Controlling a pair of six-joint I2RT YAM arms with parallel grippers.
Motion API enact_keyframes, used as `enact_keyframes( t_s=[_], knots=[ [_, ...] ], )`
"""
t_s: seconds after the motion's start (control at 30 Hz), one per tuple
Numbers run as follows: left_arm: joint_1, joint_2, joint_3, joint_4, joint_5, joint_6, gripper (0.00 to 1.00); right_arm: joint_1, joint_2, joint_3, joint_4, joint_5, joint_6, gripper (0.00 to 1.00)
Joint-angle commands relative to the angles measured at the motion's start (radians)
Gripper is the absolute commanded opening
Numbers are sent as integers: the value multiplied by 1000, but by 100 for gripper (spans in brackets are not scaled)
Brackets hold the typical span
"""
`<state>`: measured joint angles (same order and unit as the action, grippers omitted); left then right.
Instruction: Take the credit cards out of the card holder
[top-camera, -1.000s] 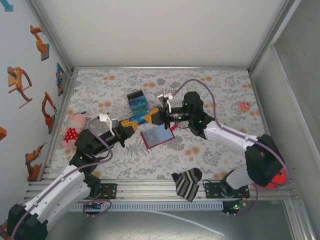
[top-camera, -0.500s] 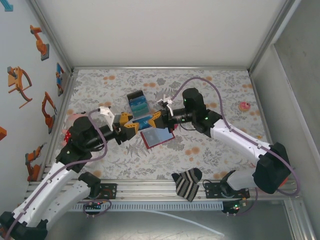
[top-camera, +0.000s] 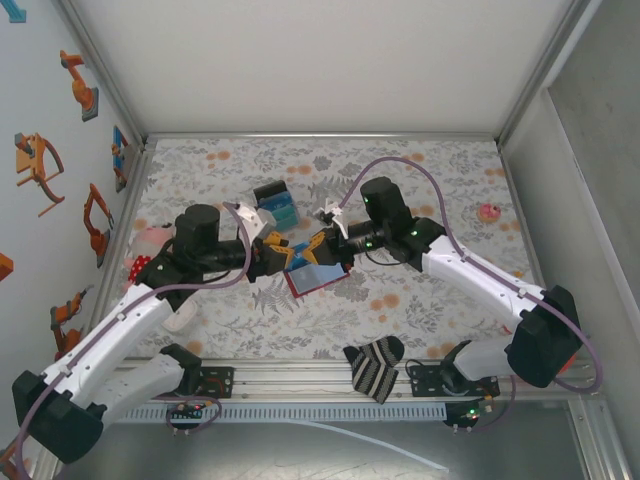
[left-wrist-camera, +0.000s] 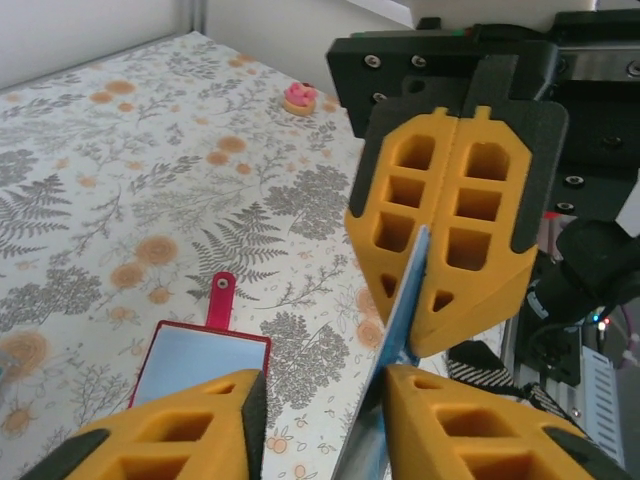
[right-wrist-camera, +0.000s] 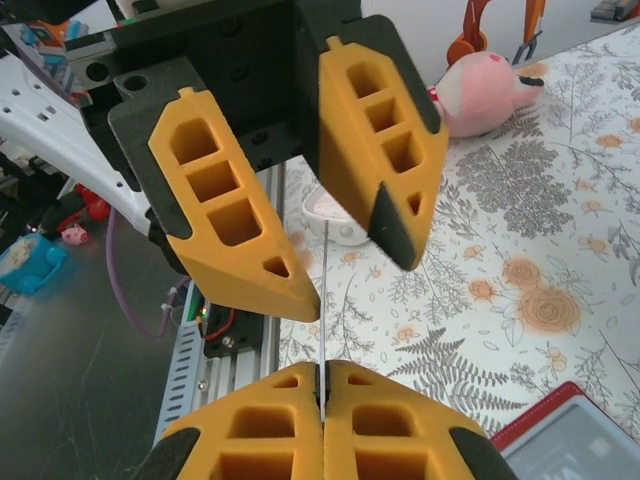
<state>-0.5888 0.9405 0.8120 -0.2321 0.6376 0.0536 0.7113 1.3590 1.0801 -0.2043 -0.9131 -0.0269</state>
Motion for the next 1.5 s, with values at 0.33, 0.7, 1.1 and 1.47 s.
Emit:
enact_keyframes(
  t_s=[0.33,0.7,1.1,1.47],
  knots=[
    [-5,83,40,-19,143,122,13,4,-8,43,-14,12,-24,0],
    [-5,106,58,-5,162,137,0,4,-30,31,8,137,-9,20],
    [155,167,91,0,69,274,0,2,-127,-14,9,498,17,85],
    [288,514,334,-42,35,509,0,2,-151,-30,12,816,126,99]
  ],
)
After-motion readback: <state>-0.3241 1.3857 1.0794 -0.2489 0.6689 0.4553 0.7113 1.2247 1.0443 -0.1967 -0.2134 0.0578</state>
